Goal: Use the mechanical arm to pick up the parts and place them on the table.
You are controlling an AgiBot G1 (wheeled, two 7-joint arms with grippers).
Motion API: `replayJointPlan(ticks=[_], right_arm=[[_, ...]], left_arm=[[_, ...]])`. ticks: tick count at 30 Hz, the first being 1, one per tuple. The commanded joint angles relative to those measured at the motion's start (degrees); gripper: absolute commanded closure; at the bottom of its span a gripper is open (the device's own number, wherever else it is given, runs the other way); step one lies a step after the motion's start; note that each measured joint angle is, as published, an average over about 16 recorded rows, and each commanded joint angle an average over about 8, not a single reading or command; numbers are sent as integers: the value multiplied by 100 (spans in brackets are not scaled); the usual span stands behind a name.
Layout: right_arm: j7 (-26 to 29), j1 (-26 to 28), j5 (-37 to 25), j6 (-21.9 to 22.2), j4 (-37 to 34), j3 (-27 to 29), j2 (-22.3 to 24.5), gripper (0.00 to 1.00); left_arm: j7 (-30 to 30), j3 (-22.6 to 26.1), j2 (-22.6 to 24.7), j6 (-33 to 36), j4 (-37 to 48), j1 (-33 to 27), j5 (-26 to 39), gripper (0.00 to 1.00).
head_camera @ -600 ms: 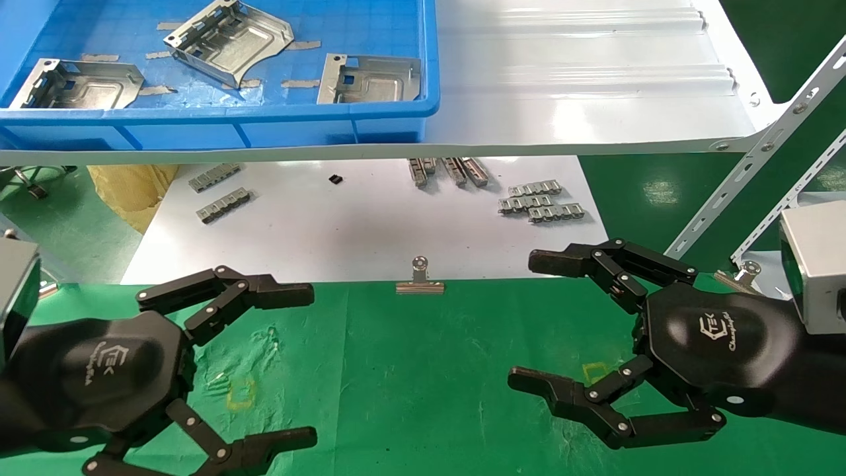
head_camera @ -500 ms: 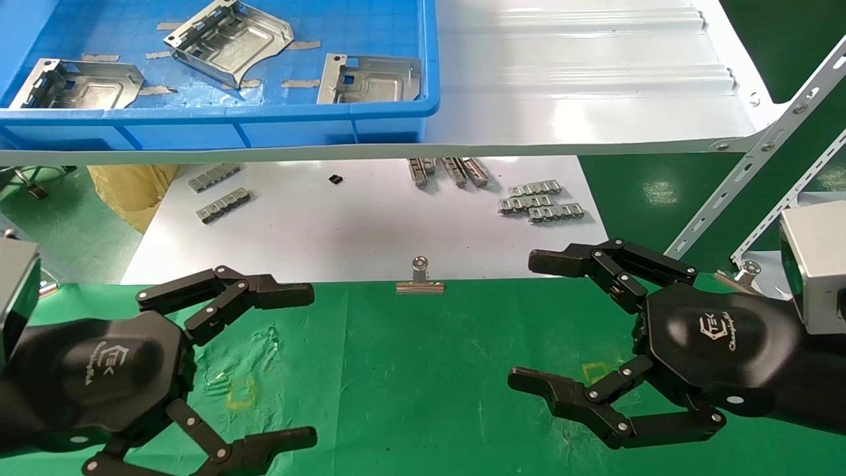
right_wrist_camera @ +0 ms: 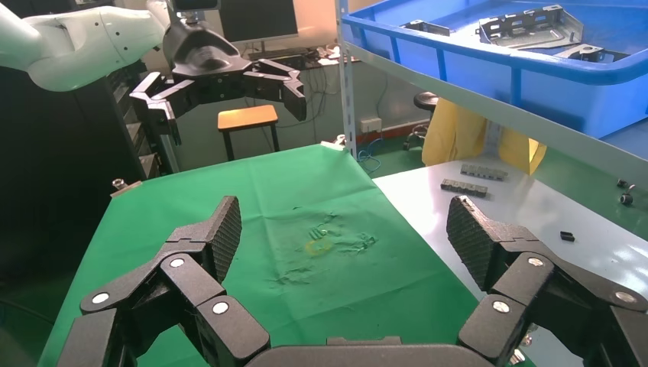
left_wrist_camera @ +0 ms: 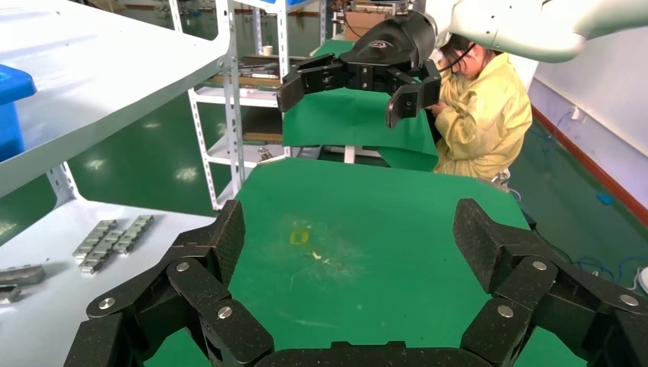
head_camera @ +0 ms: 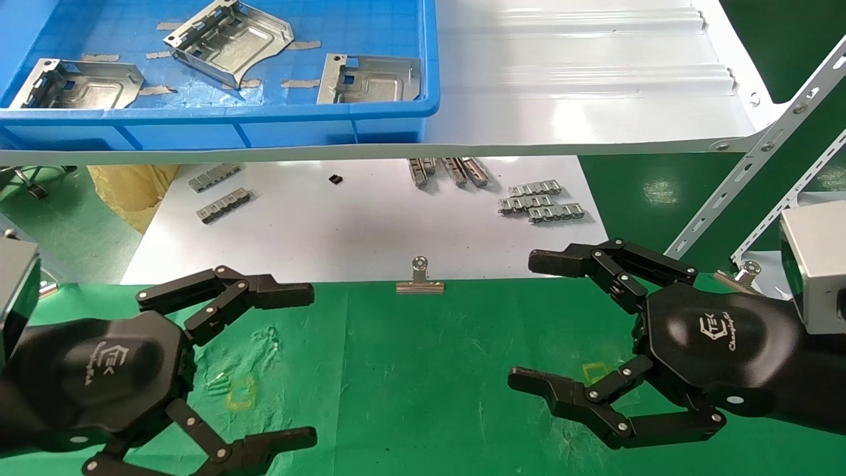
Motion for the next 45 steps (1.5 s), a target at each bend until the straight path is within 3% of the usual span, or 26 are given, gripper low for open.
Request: replayJointPlan(ticks=[1,4,5,45], right_arm=[[0,0,0,0,0,0,0,58],[0,0,0,0,0,0,0,96],[0,0,0,0,0,0,0,100],[0,0,0,0,0,0,0,100]], left_arm=[[0,0,0,0,0,0,0,0],[0,0,0,0,0,0,0,0],[0,0,0,0,0,0,0,0],[0,0,0,0,0,0,0,0]])
